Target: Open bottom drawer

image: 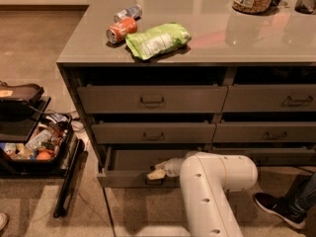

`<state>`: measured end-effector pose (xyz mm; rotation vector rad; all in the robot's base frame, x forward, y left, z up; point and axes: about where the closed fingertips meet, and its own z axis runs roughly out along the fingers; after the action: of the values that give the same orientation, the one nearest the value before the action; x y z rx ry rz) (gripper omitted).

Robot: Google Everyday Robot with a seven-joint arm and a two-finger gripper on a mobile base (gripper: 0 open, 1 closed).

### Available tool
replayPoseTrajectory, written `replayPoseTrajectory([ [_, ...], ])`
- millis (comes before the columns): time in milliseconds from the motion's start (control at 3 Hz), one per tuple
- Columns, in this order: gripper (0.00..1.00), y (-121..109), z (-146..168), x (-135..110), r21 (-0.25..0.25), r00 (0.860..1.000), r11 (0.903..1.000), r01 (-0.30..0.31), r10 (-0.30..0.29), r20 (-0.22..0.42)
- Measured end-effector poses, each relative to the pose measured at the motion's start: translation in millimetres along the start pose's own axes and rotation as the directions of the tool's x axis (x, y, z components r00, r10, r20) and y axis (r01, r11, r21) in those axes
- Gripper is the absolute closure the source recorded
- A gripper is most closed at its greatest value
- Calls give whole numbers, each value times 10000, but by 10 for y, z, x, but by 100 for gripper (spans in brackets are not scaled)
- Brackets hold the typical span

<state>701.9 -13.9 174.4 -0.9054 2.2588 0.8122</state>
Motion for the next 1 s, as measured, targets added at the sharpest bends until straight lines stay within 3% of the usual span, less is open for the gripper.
replayPoseTrajectory([
  [333, 0, 15, 21, 7, -103, 10000, 9999, -12, 11, -85],
  [667, 0, 16, 21, 6, -105, 10000, 9999, -10, 9, -83],
  [1000, 0, 25, 18, -74, -407, 9980, 9983, 423, -403, 491],
])
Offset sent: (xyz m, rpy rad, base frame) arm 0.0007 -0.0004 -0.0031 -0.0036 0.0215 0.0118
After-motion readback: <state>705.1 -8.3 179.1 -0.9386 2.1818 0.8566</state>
